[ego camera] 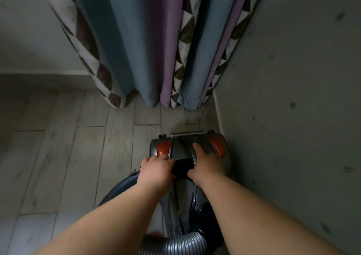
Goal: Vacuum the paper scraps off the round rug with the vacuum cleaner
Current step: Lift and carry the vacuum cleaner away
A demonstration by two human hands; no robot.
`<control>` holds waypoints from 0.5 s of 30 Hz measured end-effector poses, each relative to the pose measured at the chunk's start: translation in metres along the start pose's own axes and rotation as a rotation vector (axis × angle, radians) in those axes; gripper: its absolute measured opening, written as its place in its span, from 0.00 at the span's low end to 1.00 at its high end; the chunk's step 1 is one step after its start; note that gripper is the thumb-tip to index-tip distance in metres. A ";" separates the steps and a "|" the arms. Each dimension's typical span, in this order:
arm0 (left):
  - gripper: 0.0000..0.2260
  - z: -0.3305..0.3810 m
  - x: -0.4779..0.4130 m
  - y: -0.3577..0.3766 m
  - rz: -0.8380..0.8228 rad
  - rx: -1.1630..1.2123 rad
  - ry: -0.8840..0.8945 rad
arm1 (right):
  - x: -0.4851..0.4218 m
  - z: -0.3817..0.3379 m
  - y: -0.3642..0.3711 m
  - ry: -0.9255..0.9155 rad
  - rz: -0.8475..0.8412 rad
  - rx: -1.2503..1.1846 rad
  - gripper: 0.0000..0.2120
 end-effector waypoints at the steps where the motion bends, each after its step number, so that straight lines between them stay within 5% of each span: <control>1: 0.18 -0.003 -0.015 0.004 -0.010 0.005 0.004 | -0.015 0.002 0.001 0.002 -0.013 -0.007 0.45; 15: 0.17 -0.016 -0.123 0.056 -0.091 -0.053 -0.004 | -0.124 0.019 0.023 0.015 -0.089 0.010 0.46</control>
Point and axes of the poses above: each hand's wrist, its own x-axis away from the middle knuckle, its own y-axis out of the palm, z = x × y, the point moved 7 cm from there along -x, towards the middle knuckle, and after that the axes turned 8 degrees about -z, right-handed, at the moved point
